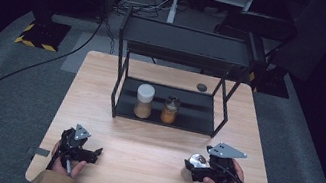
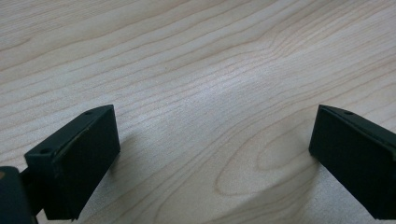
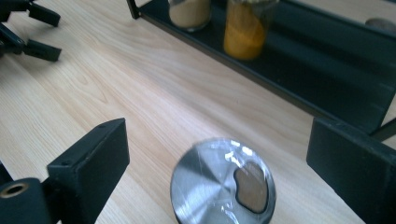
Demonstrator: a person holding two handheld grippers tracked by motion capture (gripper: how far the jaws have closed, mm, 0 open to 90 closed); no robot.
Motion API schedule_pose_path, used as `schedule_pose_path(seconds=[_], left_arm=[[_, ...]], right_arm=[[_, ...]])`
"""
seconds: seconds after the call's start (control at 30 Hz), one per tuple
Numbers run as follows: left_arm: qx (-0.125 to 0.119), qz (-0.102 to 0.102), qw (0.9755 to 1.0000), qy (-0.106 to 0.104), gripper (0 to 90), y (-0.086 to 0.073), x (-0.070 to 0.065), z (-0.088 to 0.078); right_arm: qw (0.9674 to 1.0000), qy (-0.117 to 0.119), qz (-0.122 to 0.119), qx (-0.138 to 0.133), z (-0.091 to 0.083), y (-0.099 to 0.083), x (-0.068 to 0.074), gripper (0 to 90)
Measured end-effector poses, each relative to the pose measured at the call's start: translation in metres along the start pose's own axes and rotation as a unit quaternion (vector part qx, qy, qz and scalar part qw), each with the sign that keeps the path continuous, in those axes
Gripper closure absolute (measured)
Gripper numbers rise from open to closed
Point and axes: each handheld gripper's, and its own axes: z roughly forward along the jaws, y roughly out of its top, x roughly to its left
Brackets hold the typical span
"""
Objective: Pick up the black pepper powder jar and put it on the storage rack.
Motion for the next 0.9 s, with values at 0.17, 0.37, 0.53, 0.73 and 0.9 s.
schedule_pose_path(seconds=[0.17, 0.37, 0.53, 0.73, 0.9], left_arm=[[0.0, 0.0, 1.0, 0.0, 1.6, 0.0, 0.0, 0.0], [0.0, 0.0, 1.0, 0.0, 1.6, 0.0, 0.0, 0.0], [0.0, 0.0, 1.0, 0.0, 1.6, 0.0, 0.0, 0.0], [0.0, 0.0, 1.0, 0.0, 1.6, 0.0, 0.0, 0.0], [0.0, 0.0, 1.0, 0.0, 1.6, 0.0, 0.0, 0.0]], right_arm=[[1.0, 0.001, 0.005, 0.008, 0.006, -0.011, -0.002, 6.2], [0.9999, -0.003, 0.005, 0.013, 0.013, -0.021, -0.002, 6.5], [0.9998, -0.003, 0.002, 0.019, 0.019, -0.027, -0.002, 7.9], [0.9996, 0.001, 0.0, 0.027, 0.026, -0.032, -0.003, 11.0], [0.9994, 0.002, -0.002, 0.034, 0.032, -0.037, -0.004, 15.1]])
